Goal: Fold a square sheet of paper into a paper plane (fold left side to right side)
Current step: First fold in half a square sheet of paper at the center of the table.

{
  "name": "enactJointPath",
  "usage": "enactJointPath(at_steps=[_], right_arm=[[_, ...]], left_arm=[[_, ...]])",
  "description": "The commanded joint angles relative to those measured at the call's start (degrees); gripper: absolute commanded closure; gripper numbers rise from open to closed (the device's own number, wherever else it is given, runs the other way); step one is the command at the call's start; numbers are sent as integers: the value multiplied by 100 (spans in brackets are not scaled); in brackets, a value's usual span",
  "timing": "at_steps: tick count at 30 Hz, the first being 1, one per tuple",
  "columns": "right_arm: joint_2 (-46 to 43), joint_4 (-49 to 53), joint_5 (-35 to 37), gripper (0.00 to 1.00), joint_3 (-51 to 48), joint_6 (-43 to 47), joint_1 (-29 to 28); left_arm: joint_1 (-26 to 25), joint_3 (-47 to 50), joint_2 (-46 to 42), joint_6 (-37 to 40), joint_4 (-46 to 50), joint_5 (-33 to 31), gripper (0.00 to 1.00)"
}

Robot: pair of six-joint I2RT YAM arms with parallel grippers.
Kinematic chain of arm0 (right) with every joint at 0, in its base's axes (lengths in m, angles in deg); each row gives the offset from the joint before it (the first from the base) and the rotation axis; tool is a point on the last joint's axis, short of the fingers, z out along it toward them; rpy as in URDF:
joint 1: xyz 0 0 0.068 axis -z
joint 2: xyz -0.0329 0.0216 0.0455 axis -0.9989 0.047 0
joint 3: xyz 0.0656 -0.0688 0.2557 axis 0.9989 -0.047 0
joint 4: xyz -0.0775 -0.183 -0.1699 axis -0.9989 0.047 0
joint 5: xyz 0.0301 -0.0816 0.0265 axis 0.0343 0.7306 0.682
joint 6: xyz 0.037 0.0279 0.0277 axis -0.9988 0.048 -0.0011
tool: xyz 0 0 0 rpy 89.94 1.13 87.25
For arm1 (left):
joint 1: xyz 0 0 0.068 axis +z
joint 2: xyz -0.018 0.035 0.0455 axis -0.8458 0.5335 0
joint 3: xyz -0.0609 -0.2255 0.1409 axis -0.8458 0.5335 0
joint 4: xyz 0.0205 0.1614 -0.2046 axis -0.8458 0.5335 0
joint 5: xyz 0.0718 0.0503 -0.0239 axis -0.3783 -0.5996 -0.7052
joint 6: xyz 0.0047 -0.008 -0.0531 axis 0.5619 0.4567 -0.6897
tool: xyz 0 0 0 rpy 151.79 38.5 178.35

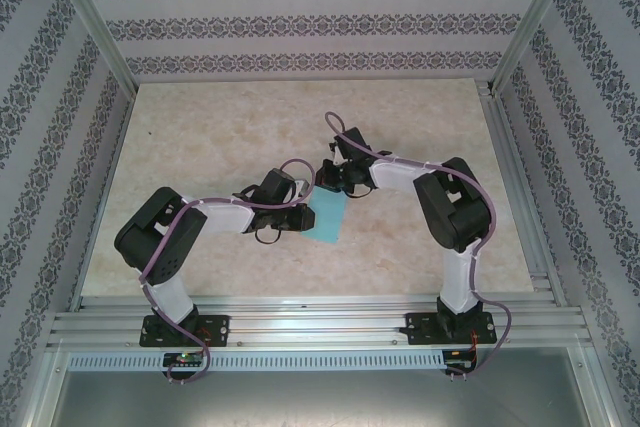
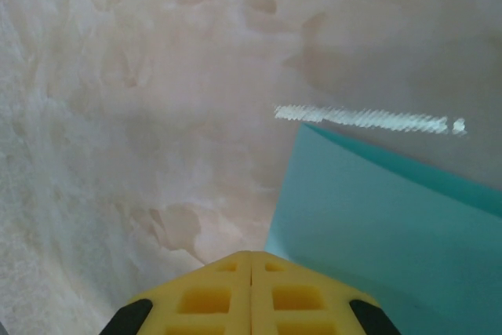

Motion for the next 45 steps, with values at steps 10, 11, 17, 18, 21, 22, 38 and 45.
enactJointPath(at_steps=[10, 11, 17, 18, 21, 22, 38, 45], right_arm=[[375, -708, -110, 94, -173, -473, -348], [384, -698, -103, 94, -173, -474, -380], [452, -389, 212, 94, -104, -176, -439], [465, -259, 324, 93, -30, -36, -437], [566, 220, 707, 93, 287, 482, -439], [590, 319, 824, 94, 352, 592, -431], [870, 412, 1225, 94, 789, 1210, -80], [956, 359, 1215, 94, 924, 1265, 144]], left_arm=[[-241, 293, 410, -97, 1377, -129, 82], [-248, 297, 411, -92, 1379, -136, 82], [-256, 297, 426, -89, 1379, -135, 82], [-260, 306, 422, -89, 1381, -139, 82], [-268, 309, 414, -89, 1387, -141, 82], [-271, 320, 409, -84, 1394, -136, 82], [-297, 433, 338, -133, 1383, -137, 82], [-302, 458, 311, -151, 1379, -139, 82]])
